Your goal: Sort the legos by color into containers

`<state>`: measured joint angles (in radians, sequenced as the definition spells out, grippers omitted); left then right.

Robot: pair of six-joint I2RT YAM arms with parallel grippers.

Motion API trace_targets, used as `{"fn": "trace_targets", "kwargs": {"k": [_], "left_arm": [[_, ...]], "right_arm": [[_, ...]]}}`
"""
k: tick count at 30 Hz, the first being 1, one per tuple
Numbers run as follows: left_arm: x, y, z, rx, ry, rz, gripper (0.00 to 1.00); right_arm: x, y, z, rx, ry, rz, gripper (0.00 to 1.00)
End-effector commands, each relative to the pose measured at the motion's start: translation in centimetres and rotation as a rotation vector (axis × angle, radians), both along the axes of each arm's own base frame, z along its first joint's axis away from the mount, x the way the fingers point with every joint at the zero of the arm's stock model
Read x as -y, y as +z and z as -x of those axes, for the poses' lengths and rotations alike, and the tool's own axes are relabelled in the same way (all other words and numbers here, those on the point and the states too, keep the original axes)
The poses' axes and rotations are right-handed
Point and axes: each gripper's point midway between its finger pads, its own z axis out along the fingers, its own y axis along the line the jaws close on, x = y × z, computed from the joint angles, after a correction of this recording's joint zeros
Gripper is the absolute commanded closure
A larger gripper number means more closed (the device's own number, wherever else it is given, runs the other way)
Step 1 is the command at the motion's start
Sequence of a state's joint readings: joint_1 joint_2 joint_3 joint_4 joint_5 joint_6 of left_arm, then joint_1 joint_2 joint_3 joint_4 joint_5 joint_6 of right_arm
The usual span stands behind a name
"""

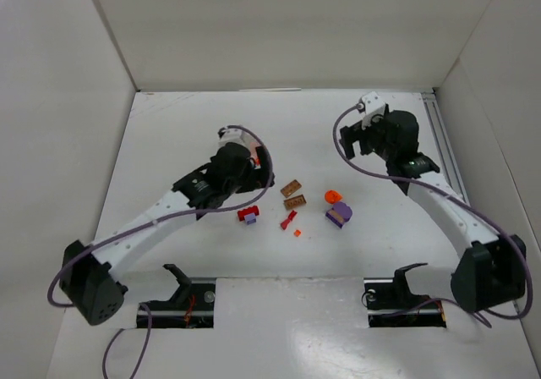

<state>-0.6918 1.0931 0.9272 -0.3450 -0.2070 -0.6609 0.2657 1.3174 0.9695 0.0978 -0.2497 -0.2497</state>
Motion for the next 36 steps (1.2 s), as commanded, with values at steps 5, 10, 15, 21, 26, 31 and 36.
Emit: {"fn": "trace_targets", "kwargs": {"k": [5,10,15,21,26,31,36], "left_arm": [[11.0,2.0,-1.1,0.081,-0.240,0.006,0.00],[18.0,-0.8,-2.2,0.017,-0.350,0.013,0.02],[23.7,-3.4,-2.2,-0.018,-0.392,-0.034,0.07],[26.5,-8.3,-2.9,-0.062,-0.438,-0.103,0.31],[26.1,-10.5,-3.0,-0.077,-0.438,-0.141,0.43],[25.6,-12.4,-2.9,-0.081,-0.446,-0.182,0.45],[25.3,-13.3,-3.4,-0.083,-0.425,-0.212,0.53]], "right_arm": [[17.7,-7.1,10.6,-0.414,-0.609,0.328,0.00],[20.9,-6.6,14.0,-0.371,-0.718,0.288,0.00],[20.7,-5.3,15.0,-0.306,-0.717,0.262,0.00],[20.5,-4.6,15.7,-0.263,-0.712,0.243,0.00],[19.6,-4.8,15.3,-0.253,-0.656,0.238,0.00],[19.4,-5.1,15.1,-0.243,-0.646,0.230,0.00],[19.4,-5.1,15.1,-0.243,-0.646,0.230,0.00]]}}
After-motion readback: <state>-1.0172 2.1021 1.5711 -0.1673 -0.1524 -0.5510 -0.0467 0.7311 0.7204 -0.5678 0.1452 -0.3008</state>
